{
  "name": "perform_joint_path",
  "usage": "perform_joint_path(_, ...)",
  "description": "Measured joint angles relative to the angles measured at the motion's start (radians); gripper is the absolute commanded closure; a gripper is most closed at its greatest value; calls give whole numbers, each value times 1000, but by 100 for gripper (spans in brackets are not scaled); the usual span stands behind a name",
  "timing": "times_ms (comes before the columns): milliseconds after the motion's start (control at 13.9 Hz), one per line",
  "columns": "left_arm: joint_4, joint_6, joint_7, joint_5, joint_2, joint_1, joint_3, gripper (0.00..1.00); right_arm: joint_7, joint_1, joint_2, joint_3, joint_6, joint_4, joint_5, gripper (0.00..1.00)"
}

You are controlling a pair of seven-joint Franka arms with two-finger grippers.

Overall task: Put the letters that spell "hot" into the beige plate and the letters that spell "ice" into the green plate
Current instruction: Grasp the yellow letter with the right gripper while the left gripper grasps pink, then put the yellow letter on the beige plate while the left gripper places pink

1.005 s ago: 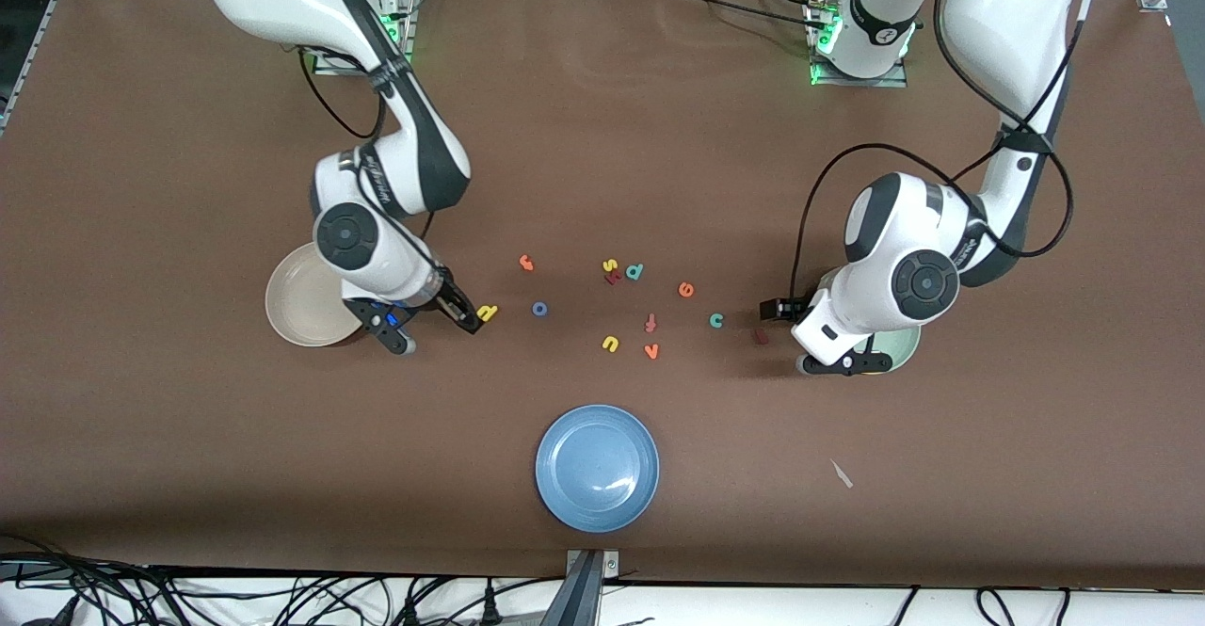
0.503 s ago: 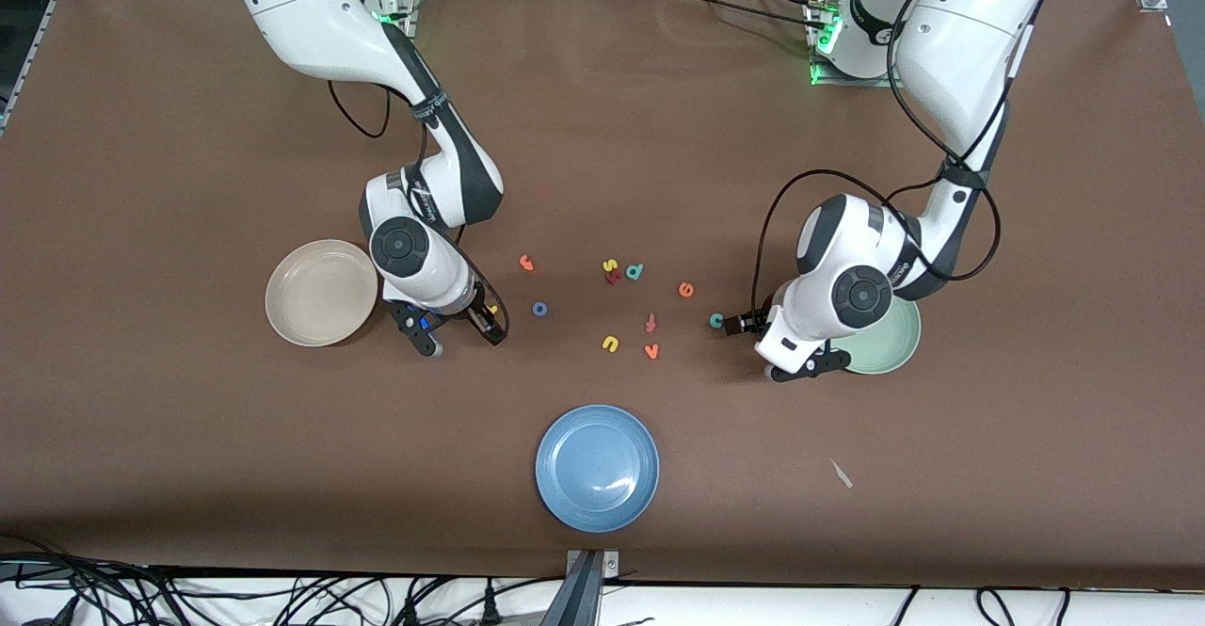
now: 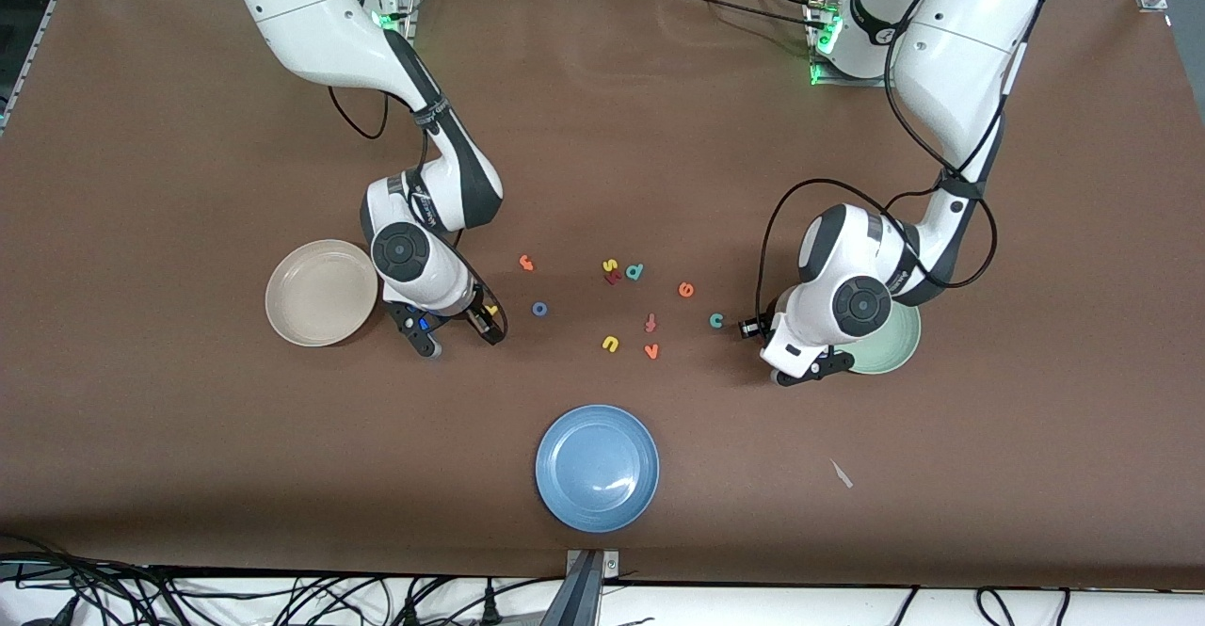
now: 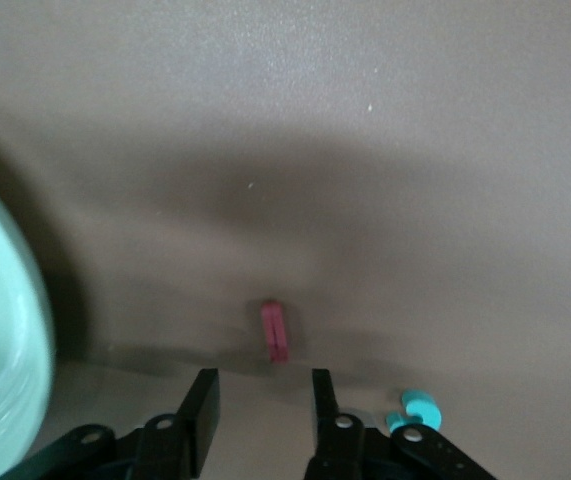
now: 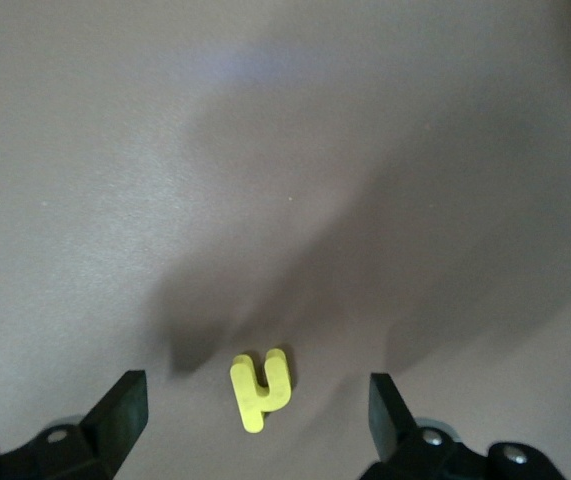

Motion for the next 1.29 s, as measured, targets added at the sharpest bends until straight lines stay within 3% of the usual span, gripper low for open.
perform_joint_path(287, 4, 34, -8, 0, 23, -1, 0, 69, 0, 1, 9, 3, 0, 0, 14, 12)
perform_joint_path(503, 6, 37, -10, 0, 24, -2, 0, 100, 0, 2, 14, 5, 5, 0, 15, 25)
perform_joint_path(1077, 31, -1, -7, 26, 9, 31, 7, 100, -30, 3, 15, 8, 18, 4, 15, 99)
perform_joint_path(1292, 53, -188, 44, 28, -72, 68, 8, 100, -40, 3, 14, 9, 18, 4, 15, 100)
